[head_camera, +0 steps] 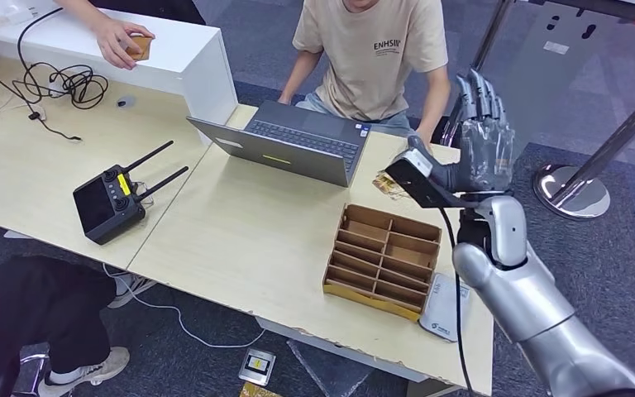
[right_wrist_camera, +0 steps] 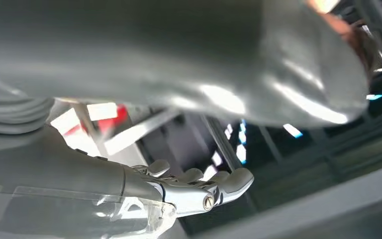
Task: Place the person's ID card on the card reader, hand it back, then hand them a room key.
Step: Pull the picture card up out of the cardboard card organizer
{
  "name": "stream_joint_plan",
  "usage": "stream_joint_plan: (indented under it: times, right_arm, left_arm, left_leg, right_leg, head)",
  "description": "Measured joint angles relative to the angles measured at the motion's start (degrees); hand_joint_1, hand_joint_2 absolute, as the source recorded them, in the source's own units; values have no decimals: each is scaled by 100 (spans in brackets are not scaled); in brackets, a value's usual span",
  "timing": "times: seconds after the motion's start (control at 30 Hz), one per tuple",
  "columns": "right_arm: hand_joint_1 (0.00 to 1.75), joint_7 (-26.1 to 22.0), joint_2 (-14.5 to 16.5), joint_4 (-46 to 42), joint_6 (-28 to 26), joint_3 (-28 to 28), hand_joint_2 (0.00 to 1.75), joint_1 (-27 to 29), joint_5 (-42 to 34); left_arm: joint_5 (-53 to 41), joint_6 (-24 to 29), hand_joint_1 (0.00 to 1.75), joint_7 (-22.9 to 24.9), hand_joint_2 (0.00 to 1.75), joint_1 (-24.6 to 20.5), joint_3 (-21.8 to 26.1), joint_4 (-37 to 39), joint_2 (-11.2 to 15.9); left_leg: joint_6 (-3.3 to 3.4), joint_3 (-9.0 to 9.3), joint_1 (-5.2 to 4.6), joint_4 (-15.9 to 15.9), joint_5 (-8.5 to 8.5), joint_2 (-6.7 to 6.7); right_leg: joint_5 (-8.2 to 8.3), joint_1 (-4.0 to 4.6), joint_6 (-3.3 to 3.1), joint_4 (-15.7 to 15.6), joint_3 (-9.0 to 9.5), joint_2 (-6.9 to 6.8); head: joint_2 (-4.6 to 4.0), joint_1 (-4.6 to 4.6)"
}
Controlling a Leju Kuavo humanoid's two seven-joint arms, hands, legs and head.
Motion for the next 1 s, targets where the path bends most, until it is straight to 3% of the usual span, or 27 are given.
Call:
stream_joint_plan:
  times: [0.2,0.37,0.67,1.0]
  right_arm:
    - [0,-68,-57,-1355,-13,-490,0,922,-497]
    - [0,-218,-91,-2065,-1,-775,0,1259,-911]
    - [0,-426,20,-3313,-84,-1023,0,2626,-1425]
    - [0,-414,110,-3754,-84,-1015,0,3098,-1411]
  left_arm:
    - [54,26,0,2,0,70,0,2,3]
    - [109,47,0,8,0,71,2,2,3]
    - [236,108,0,40,0,72,13,2,11]
    - [219,96,0,118,0,71,13,3,15]
  left_leg:
    - [0,0,0,-1,0,2]
    - [0,6,1,0,1,4]
    - [0,2,1,-1,-4,3]
    - [0,4,1,-1,-2,5]
  right_leg:
    - [0,0,0,0,0,4]
    - [1,0,0,0,6,3]
    - [-5,1,-1,0,4,4]
    - [-5,1,-1,0,7,4]
  head:
    - [0,1]
    - [0,2]
    - [0,1]
    - [0,1]
